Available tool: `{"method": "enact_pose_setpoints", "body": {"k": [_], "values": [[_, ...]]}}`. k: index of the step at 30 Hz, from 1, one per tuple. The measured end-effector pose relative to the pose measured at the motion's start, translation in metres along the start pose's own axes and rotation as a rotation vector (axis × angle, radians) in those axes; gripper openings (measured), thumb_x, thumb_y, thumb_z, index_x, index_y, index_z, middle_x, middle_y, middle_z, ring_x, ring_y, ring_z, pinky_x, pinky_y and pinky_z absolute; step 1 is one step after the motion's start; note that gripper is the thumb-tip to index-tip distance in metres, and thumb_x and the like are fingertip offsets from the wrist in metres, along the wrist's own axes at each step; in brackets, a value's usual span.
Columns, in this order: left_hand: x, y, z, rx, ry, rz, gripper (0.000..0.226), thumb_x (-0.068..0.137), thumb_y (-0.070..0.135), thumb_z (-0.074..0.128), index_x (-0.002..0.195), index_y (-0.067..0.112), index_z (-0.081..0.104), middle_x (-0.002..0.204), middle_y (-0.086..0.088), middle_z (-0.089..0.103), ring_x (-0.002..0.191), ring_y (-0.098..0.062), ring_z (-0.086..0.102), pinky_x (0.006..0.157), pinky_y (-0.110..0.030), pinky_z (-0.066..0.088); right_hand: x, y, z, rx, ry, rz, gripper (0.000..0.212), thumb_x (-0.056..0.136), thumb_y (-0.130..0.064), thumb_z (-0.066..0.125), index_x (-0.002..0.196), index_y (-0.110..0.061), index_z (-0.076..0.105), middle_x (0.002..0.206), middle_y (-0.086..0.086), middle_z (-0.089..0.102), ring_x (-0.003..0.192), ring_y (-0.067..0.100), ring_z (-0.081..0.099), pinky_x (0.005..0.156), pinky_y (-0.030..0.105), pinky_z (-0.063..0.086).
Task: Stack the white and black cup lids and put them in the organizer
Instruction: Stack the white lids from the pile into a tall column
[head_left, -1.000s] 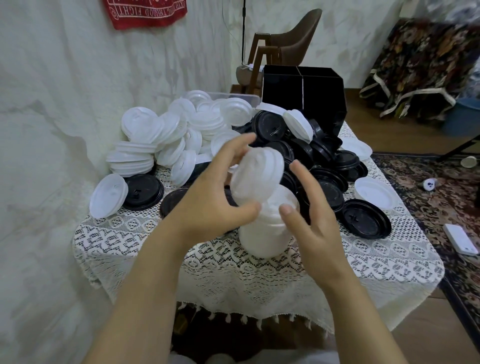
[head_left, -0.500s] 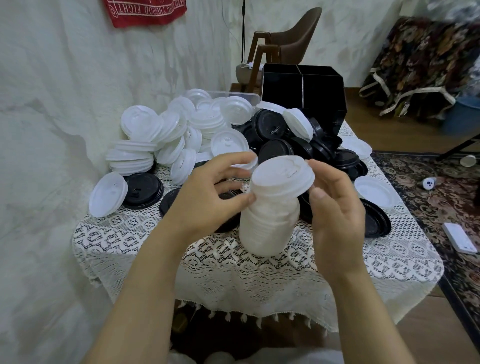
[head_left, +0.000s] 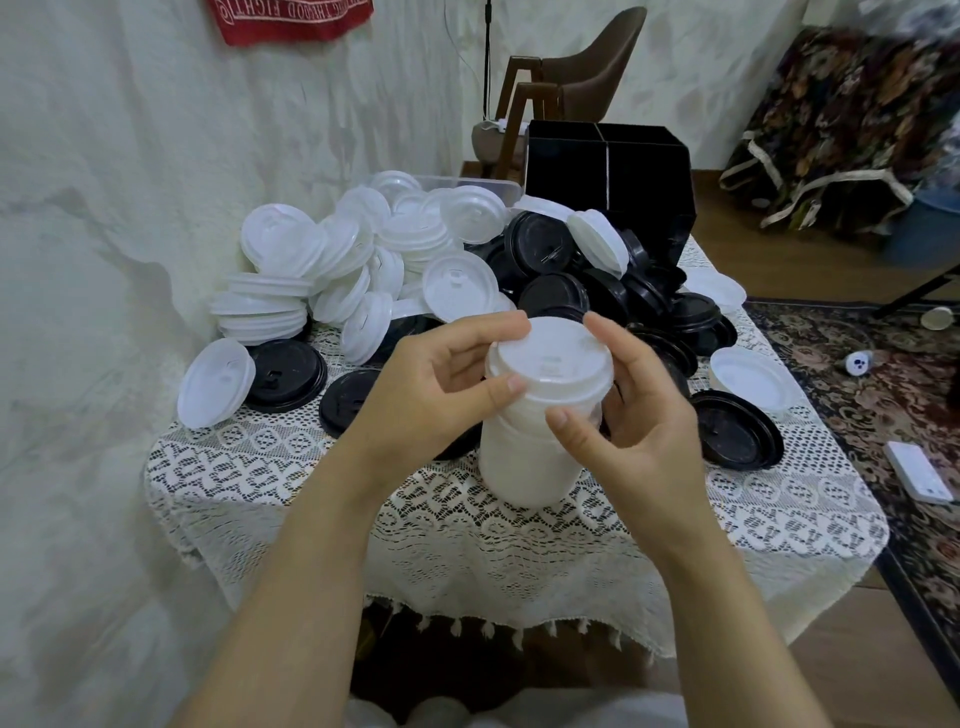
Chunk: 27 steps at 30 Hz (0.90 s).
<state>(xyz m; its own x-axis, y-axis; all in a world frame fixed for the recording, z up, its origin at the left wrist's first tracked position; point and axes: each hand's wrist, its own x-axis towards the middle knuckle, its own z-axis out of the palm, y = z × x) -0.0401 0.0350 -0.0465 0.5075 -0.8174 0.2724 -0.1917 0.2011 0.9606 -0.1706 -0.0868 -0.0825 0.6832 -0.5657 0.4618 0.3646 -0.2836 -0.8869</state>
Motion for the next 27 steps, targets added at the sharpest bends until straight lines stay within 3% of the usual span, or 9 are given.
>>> {"method": "enact_pose_setpoints", "body": {"k": [5,10,13,17,19,22,25,27], "values": [[0.001,-0.007,-0.005,0.065,-0.060,-0.028,0.043,0.073,0.016,0.076,0.115,0.019,0.065,0.134,0.001,0.058,0.124,-0.011,0.055,0.107,-0.037,0.044,-0.002,0.006,-0.003,-0.129,-0.073,0.013,0.057,0.074,-0.035,0.069,0.129,-0.035,0.052,0.138,-0.004,0.048,0.132,0.016,0.046,0.109,0.046,0.040],[0.000,-0.014,-0.005,0.114,-0.077,-0.054,0.046,0.068,0.031,0.076,0.113,0.027,0.067,0.133,0.001,0.060,0.126,-0.012,0.054,0.109,-0.042,0.040,-0.004,0.007,-0.005,-0.175,-0.102,0.072,0.056,0.072,-0.026,0.068,0.125,-0.036,0.054,0.135,-0.007,0.047,0.129,0.006,0.045,0.108,0.034,0.042],[0.000,-0.015,-0.006,0.120,-0.083,-0.061,0.046,0.067,0.031,0.076,0.112,0.026,0.068,0.132,0.002,0.060,0.125,-0.011,0.054,0.109,-0.041,0.041,-0.006,0.006,-0.004,-0.179,-0.114,0.087,0.055,0.072,-0.029,0.067,0.125,-0.037,0.054,0.134,-0.008,0.047,0.127,0.003,0.046,0.106,0.027,0.042],[-0.001,-0.017,-0.008,0.167,-0.100,-0.070,0.045,0.070,0.021,0.078,0.114,0.022,0.067,0.134,0.003,0.057,0.126,-0.012,0.053,0.108,-0.040,0.042,-0.006,0.004,-0.004,-0.208,-0.129,0.118,0.056,0.071,-0.021,0.066,0.123,-0.039,0.053,0.133,-0.010,0.046,0.126,0.002,0.046,0.106,0.032,0.044],[0.000,-0.017,-0.008,0.172,-0.106,-0.075,0.044,0.072,0.017,0.075,0.115,0.020,0.066,0.134,0.003,0.057,0.126,-0.012,0.053,0.108,-0.040,0.042,-0.006,0.004,-0.004,-0.209,-0.128,0.125,0.055,0.070,-0.028,0.067,0.122,-0.040,0.053,0.133,-0.011,0.046,0.126,0.001,0.045,0.106,0.033,0.044],[0.000,-0.016,-0.008,0.193,-0.115,-0.064,0.046,0.071,0.028,0.078,0.115,0.025,0.066,0.132,0.006,0.058,0.126,-0.012,0.052,0.108,-0.041,0.042,-0.006,0.004,-0.003,-0.226,-0.125,0.127,0.057,0.069,-0.046,0.071,0.124,-0.039,0.054,0.136,-0.016,0.043,0.129,-0.001,0.043,0.108,0.031,0.042],[-0.001,-0.017,-0.009,0.212,-0.118,-0.063,0.048,0.070,0.036,0.074,0.116,0.026,0.066,0.129,0.009,0.058,0.126,-0.011,0.052,0.108,-0.041,0.041,-0.005,0.005,0.004,-0.266,-0.112,0.126,0.059,0.074,-0.049,0.079,0.125,-0.038,0.052,0.139,-0.024,0.039,0.128,-0.013,0.037,0.105,0.013,0.037],[0.000,-0.017,-0.009,0.217,-0.120,-0.069,0.047,0.071,0.034,0.075,0.116,0.025,0.066,0.128,0.010,0.058,0.125,-0.010,0.052,0.108,-0.039,0.042,-0.005,0.006,0.009,-0.262,-0.091,0.110,0.059,0.073,-0.049,0.077,0.124,-0.040,0.050,0.139,-0.023,0.040,0.127,-0.014,0.037,0.105,0.012,0.035]]}}
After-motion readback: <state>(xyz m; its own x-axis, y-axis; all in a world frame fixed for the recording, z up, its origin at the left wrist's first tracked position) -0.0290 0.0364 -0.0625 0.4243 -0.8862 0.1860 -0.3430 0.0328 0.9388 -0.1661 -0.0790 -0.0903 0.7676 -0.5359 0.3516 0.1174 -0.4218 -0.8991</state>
